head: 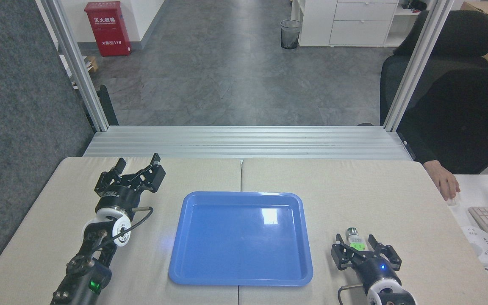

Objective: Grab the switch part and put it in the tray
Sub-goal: 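Close the right gripper on the green switch part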

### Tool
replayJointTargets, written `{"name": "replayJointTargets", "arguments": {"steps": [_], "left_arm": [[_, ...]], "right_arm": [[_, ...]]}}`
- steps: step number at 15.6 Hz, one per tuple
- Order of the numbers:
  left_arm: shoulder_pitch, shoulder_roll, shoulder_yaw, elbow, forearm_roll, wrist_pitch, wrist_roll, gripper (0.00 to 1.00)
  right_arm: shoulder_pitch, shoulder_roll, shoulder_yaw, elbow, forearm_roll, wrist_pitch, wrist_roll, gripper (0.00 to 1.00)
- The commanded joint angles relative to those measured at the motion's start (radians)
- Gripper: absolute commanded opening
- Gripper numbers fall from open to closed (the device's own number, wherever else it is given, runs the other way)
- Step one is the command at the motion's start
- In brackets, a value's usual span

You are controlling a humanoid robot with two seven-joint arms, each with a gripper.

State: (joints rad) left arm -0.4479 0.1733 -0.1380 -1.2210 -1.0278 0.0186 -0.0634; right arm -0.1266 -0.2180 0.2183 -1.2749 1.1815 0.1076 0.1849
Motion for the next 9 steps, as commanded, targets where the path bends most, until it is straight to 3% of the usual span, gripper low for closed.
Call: {"name": "replayJointTargets", "arguments": {"steps": [1, 3, 5, 9], "left_arm": [[0.0, 0.0, 0.0, 0.0, 0.0, 0.0, 0.001, 1.0], [0.0, 0.0, 0.0, 0.0, 0.0, 0.0, 0.001, 1.0], [0.0, 0.0, 0.0, 0.0, 0.0, 0.0, 0.001, 1.0], [0.0, 0.0, 0.0, 0.0, 0.0, 0.0, 0.001, 1.0]], "right_arm": [[0.004, -0.012, 0.009, 0.022, 0.003, 0.001, 0.002, 0.56], [0.004, -0.011, 0.01, 0.022, 0.003, 0.001, 0.025, 0.23], [0.004, -0.009, 0.01, 0.022, 0.003, 0.001, 0.031, 0.03], [-0.06, -0.006, -0.01, 0.006, -0.003, 0.059, -0.011, 0.0]]}}
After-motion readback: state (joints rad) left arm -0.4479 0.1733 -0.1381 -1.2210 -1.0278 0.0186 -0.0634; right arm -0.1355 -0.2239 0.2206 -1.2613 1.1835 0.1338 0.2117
